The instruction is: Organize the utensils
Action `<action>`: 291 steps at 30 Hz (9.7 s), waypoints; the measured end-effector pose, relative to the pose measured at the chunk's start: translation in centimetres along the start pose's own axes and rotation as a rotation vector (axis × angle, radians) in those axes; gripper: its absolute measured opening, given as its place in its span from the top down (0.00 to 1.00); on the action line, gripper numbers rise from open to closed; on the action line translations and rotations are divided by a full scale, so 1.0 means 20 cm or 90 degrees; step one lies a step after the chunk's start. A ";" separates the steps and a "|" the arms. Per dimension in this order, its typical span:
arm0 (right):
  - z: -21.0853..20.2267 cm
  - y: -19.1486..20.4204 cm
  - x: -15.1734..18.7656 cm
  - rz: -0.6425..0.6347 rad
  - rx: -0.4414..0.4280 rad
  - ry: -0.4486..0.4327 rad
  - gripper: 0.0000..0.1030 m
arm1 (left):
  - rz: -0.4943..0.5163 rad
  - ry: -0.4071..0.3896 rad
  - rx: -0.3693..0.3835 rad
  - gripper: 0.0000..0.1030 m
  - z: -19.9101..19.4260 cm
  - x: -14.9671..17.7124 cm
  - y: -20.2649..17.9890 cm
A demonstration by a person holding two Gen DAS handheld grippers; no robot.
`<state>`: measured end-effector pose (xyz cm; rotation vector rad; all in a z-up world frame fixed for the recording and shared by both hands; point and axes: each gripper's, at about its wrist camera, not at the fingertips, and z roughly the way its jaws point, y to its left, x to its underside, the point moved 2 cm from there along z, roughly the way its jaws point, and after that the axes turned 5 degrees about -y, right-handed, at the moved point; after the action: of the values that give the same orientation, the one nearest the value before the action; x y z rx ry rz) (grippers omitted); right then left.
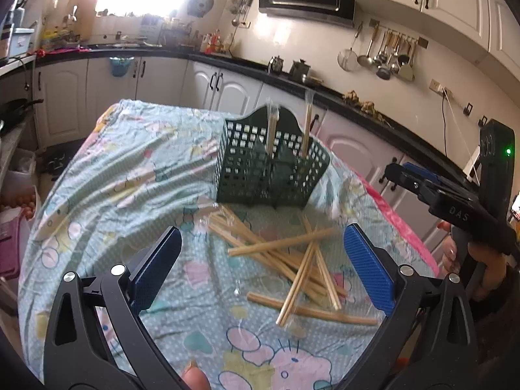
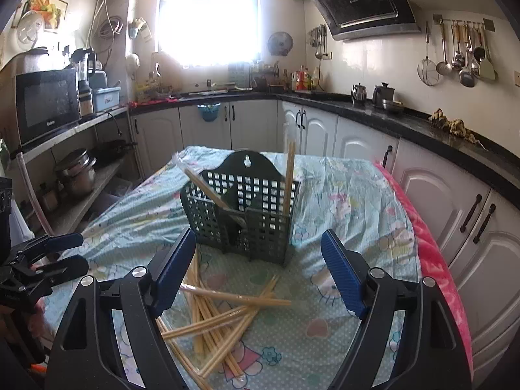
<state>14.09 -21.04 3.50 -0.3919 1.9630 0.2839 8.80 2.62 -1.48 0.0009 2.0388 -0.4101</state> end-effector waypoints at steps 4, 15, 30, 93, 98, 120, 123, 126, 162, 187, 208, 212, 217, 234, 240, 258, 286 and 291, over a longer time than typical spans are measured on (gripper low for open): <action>0.03 -0.03 0.05 0.008 0.008 0.019 0.25 | 0.003 0.019 0.017 0.10 0.02 0.06 -0.02; 0.12 -0.12 0.17 0.016 0.037 0.054 0.25 | 0.002 0.095 0.056 0.11 0.11 0.24 -0.06; 0.26 -0.25 0.32 0.047 0.056 0.107 0.25 | -0.038 0.183 0.107 0.32 0.23 0.40 -0.06; 0.24 -0.08 0.15 0.051 -0.065 0.075 0.99 | -0.019 0.127 0.106 0.96 0.15 0.22 0.02; 0.16 -0.01 0.06 0.022 -0.076 0.042 0.99 | -0.012 0.097 0.094 0.97 0.09 0.15 0.05; -0.07 0.10 -0.38 -0.044 -0.095 -0.085 0.99 | 0.019 -0.029 0.111 0.97 -0.07 -0.30 -0.04; -0.12 0.10 -0.46 -0.052 -0.088 -0.112 0.99 | 0.030 -0.048 0.116 0.97 -0.08 -0.38 -0.07; -0.15 0.08 -0.53 -0.059 -0.083 -0.132 0.99 | 0.042 -0.067 0.116 0.97 -0.10 -0.46 -0.10; 0.10 0.00 -0.95 -0.045 -0.061 -0.184 0.99 | 0.132 -0.106 0.053 0.97 0.19 -0.97 -0.22; 0.41 -0.09 -0.63 0.004 -0.030 -0.050 0.72 | 0.095 -0.051 0.032 0.61 0.43 -0.76 -0.16; 0.13 -0.09 -0.52 -0.018 -0.015 -0.084 0.47 | 0.036 -0.128 -0.002 0.11 0.12 -0.75 -0.03; 0.09 -0.07 -0.49 -0.026 -0.019 -0.084 0.45 | 0.025 -0.121 -0.007 0.10 0.10 -0.73 -0.01; 0.05 -0.03 -0.45 -0.034 -0.025 -0.080 0.45 | 0.019 -0.117 -0.013 0.10 0.07 -0.69 0.02; 0.03 0.10 -0.29 -0.063 -0.052 -0.043 0.45 | -0.014 -0.082 -0.045 0.10 0.02 -0.53 0.10; 0.04 0.16 -0.24 -0.073 -0.069 -0.030 0.45 | -0.019 -0.066 -0.065 0.10 0.01 -0.45 0.14; 0.22 0.28 -0.05 -0.112 -0.085 0.049 0.45 | -0.085 0.027 -0.063 0.11 0.12 -0.18 0.31; 0.65 0.43 0.25 -0.159 -0.162 0.215 0.71 | -0.235 0.199 0.023 0.68 0.56 0.07 0.42; 0.72 0.47 0.27 -0.169 -0.171 0.230 0.73 | -0.257 0.223 0.025 0.68 0.66 0.05 0.45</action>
<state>20.26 -7.87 -7.17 -0.9249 2.1972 0.3228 21.16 7.18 -10.70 -0.3414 2.3782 -0.7438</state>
